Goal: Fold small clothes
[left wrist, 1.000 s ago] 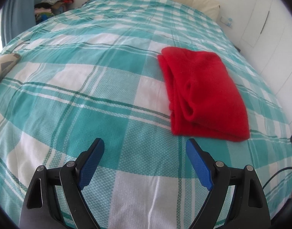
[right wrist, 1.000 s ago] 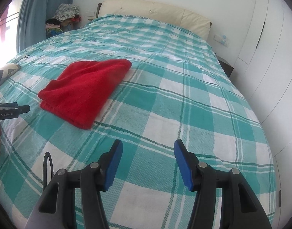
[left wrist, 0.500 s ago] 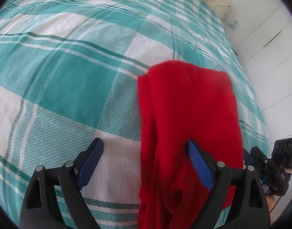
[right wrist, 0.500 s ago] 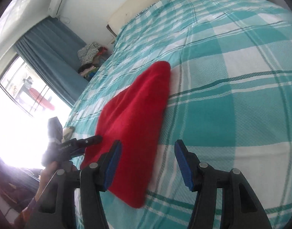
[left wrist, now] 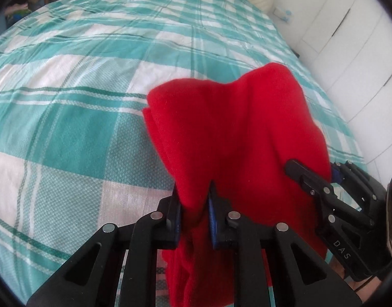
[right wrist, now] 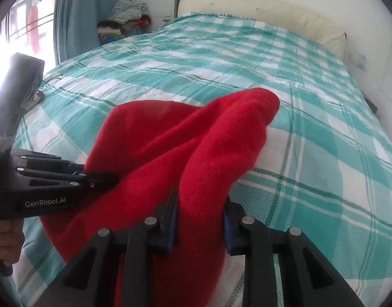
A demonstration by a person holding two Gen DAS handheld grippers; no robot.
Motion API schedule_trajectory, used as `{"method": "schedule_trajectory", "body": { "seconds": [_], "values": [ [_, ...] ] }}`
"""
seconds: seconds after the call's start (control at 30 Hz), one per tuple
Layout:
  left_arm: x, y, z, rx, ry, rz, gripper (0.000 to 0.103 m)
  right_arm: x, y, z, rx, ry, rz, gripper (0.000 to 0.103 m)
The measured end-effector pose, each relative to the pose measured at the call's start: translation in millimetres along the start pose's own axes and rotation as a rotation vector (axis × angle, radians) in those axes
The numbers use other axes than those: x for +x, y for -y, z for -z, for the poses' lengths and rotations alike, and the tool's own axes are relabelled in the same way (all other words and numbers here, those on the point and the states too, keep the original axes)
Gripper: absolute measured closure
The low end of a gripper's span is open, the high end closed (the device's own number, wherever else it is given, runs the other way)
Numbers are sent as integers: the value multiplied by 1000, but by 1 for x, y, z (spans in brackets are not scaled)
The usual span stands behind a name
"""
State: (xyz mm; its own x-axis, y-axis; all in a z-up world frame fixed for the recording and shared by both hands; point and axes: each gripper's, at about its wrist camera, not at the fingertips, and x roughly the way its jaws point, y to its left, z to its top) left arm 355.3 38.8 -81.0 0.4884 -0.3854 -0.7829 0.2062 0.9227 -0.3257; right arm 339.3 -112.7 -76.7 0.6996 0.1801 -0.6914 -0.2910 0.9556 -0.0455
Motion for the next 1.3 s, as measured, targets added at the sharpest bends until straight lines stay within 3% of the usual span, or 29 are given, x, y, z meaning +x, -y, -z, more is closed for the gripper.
{"method": "schedule_trajectory", "body": {
  "seconds": [0.17, 0.27, 0.37, 0.4, 0.43, 0.5, 0.57, 0.63, 0.7, 0.87, 0.93, 1.0, 1.3],
  "values": [
    [-68, 10, -28, 51, 123, 10, 87, -44, -5, -39, 26, 168, -53, 76],
    [-82, 13, -43, 71, 114, -3, 86, -58, 0, -63, 95, 207, -129, 76],
    [-54, 7, -36, 87, 32, -72, 61, -42, 20, -65, 205, 137, -180, 71],
    [-44, 2, -26, 93, 10, -119, 44, -31, 29, -57, 234, 78, -187, 63],
    [-39, -3, -13, 106, 3, -174, 40, -21, 39, -45, 261, 21, -160, 50],
    [-41, -9, 16, 151, 20, -274, 39, -18, 61, -7, 285, -50, -61, 38],
    [-57, -11, 41, 173, 65, -340, 28, -29, 82, 31, 296, -82, -5, 38],
    [-79, -7, 60, 180, 138, -366, 11, -50, 98, 63, 315, -96, 31, 37],
    [-103, 6, 71, 198, 221, -394, 3, -77, 107, 84, 309, -95, 59, 34],
    [-161, 58, 82, 257, 405, -557, 1, -162, 98, 89, 200, -5, 109, 20],
    [-185, 76, 86, 259, 459, -600, 0, -199, 91, 84, 169, 47, 111, 9],
    [-204, 91, 95, 258, 490, -620, 0, -231, 84, 80, 145, 82, 101, 6],
    [-259, 128, 138, 188, 418, -489, 0, -325, 41, 90, 92, 149, 99, 1]
  ]
}}
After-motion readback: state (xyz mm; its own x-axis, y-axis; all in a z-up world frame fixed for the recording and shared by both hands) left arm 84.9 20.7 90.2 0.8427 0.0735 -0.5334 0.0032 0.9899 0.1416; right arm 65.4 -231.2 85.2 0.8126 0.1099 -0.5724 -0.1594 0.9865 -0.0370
